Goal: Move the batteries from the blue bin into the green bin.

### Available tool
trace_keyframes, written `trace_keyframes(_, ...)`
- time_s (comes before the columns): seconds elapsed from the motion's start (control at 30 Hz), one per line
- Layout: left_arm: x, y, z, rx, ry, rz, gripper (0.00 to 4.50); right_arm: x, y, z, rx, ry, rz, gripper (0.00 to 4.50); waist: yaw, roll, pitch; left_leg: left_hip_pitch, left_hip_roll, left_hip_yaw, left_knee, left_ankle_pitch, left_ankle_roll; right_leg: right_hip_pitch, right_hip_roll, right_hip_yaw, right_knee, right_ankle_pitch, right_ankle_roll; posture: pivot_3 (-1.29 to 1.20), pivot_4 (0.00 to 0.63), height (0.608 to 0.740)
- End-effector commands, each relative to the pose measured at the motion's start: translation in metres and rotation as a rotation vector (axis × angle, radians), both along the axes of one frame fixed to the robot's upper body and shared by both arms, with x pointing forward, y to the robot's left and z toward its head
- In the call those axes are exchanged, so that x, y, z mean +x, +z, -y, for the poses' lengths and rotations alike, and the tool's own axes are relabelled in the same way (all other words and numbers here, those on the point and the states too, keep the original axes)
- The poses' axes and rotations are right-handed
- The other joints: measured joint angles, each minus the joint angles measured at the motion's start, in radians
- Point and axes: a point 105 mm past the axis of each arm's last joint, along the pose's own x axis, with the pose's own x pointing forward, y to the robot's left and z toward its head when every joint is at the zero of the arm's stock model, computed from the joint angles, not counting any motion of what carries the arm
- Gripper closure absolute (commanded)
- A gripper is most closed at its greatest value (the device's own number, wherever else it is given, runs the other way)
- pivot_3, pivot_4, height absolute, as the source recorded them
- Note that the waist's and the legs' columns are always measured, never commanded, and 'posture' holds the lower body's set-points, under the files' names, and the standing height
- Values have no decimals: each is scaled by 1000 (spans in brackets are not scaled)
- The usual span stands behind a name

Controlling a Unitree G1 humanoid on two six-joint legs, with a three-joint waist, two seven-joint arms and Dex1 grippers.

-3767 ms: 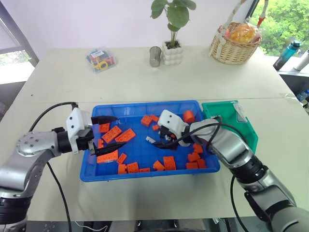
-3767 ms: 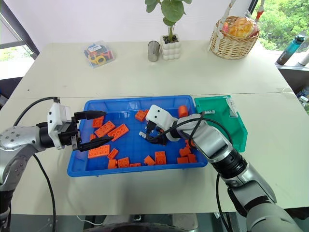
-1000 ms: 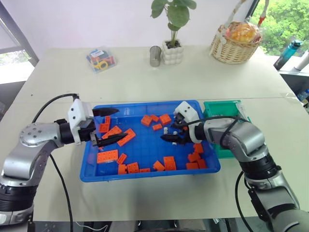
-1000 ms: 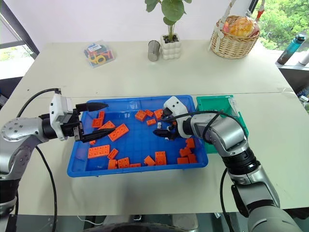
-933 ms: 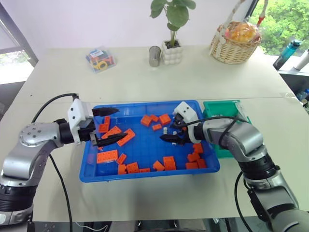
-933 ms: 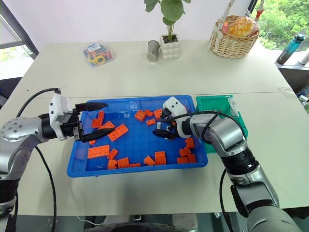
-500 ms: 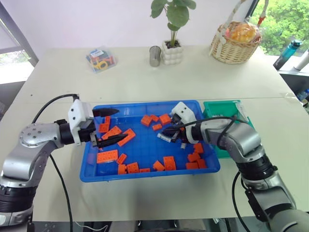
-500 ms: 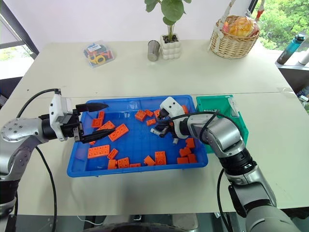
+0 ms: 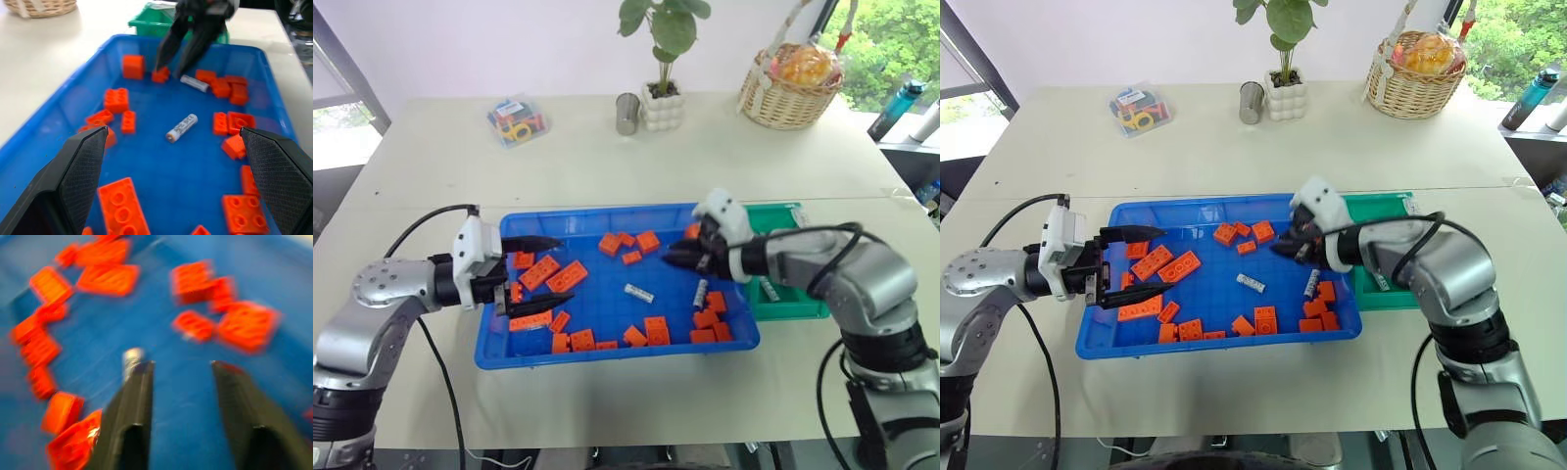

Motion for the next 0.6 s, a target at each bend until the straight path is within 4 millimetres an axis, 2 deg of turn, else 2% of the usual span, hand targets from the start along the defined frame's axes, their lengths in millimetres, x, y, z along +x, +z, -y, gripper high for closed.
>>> trace_keyframes(0.03, -10, 10, 0, 24, -51, 41, 0, -4, -2, -20, 6, 130, 46, 2768, -1, 0, 0, 0, 0, 0, 0, 0, 0, 0, 0, 0, 0, 0, 0, 0, 150, 737)
trace_keyframes(0.33, -16, -6, 0, 62, -52, 38, 0, -5, -28, -26, -85, 276, 45, 2768, 3, 0, 0, 0, 0, 0, 0, 0, 0, 0, 0, 0, 0, 0, 0, 0, 150, 737)
trace_keyframes(0.6, -14, 0, 3, 28, -33, 52, 0, 4, -48, -24, -155, 311, 68, 2768, 3, 0, 0, 0, 0, 0, 1, 0, 0, 0, 0, 0, 0, 0, 0, 0, 150, 737)
